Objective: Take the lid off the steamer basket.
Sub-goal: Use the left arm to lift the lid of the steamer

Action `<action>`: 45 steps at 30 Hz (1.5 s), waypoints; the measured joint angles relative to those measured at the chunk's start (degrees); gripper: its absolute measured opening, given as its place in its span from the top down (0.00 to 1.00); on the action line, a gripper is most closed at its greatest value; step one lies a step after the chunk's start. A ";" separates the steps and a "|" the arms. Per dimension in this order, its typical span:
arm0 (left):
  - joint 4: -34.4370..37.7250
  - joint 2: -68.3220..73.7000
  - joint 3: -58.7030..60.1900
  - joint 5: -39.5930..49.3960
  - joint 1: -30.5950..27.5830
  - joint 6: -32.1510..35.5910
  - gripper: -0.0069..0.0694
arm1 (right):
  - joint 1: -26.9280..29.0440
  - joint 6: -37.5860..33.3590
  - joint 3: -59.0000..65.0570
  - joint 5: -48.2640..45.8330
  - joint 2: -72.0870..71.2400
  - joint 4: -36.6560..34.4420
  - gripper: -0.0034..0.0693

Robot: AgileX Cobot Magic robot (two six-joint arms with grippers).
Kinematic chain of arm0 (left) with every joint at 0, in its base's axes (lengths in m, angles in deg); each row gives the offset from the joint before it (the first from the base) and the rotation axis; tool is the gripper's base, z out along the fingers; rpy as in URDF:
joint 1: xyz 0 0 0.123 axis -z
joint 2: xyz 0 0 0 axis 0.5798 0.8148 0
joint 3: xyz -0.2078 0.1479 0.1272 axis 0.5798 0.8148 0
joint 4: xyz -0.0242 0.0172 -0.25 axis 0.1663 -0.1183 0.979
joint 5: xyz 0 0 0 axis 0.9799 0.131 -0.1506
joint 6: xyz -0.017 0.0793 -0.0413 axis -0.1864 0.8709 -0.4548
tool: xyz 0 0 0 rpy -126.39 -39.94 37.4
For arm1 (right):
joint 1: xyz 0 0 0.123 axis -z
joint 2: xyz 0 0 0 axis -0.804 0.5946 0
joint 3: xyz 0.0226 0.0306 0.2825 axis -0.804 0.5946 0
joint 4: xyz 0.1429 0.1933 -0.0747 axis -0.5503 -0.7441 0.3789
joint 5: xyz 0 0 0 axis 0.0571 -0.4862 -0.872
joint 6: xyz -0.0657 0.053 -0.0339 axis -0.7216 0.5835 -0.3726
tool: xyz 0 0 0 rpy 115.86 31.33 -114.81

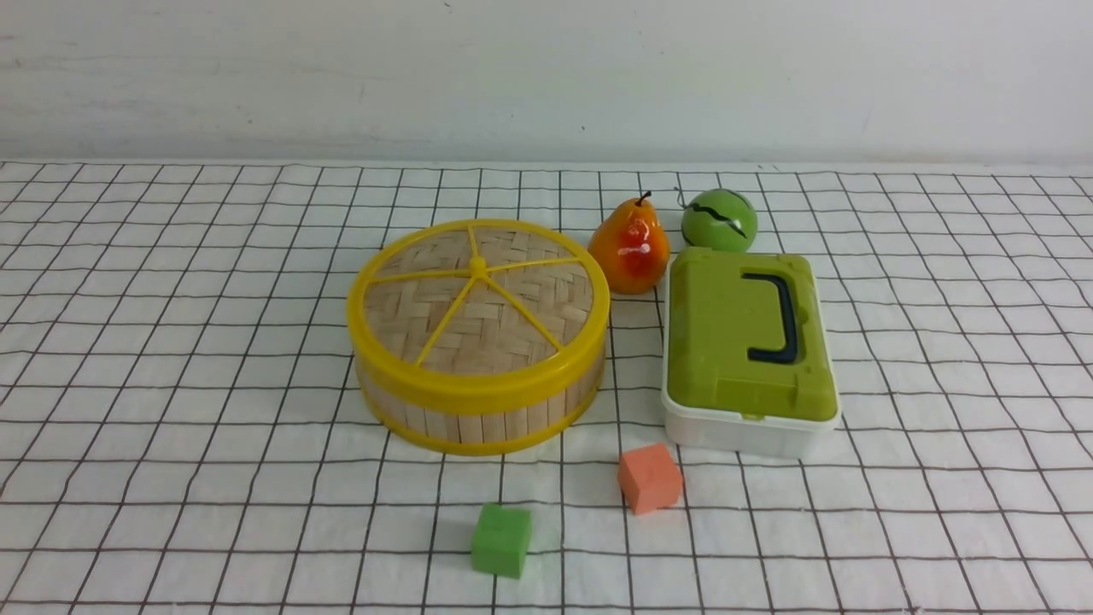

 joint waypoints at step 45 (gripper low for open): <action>-1.73 104.64 -85.26 35.33 18.57 27.11 0.49 | 0.00 0.00 0.00 0.00 0.00 0.00 0.62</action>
